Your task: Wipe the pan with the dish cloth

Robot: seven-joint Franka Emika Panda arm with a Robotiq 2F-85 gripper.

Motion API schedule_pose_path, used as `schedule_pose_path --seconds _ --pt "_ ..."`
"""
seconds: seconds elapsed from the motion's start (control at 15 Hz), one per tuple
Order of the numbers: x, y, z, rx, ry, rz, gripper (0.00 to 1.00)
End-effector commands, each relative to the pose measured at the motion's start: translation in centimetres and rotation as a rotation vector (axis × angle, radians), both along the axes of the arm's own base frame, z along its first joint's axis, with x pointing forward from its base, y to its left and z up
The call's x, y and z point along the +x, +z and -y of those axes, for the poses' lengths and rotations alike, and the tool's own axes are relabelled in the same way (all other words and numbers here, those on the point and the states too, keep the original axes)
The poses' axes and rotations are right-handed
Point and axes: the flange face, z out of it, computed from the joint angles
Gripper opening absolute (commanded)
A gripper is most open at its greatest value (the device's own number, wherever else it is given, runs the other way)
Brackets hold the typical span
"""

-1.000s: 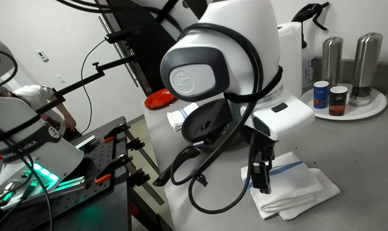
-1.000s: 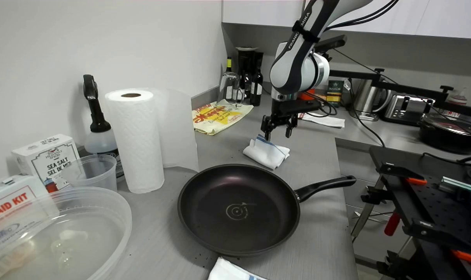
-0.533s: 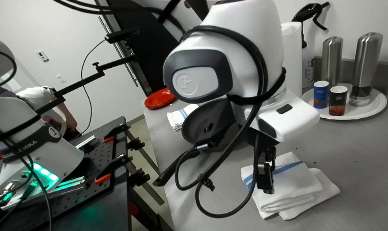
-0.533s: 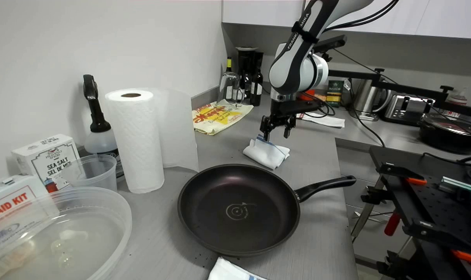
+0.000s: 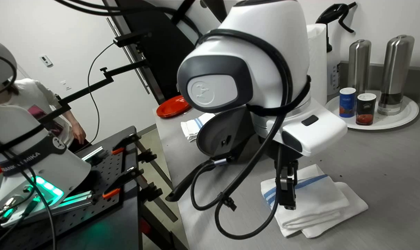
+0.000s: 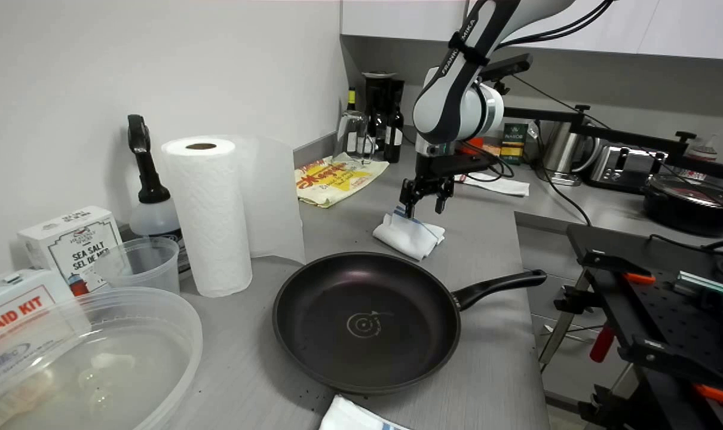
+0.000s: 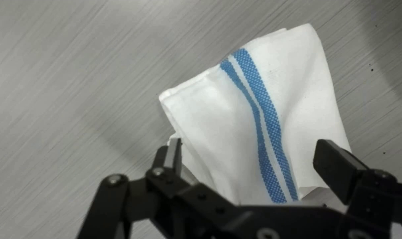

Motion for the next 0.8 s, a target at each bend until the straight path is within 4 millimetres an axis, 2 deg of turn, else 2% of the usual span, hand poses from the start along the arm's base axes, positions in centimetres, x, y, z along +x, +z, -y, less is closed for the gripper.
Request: schedule_pose_path --seconds 0.0,0.4,0.73 --pt "0.0 0.0 0.0 0.000 0.000 -0.001 1.00" --pt "-0.1 0.0 -0.3 0.006 -0.004 0.000 1.00" --pt "0.4 -1.4 -1.5 0.018 0.000 0.030 1.00"
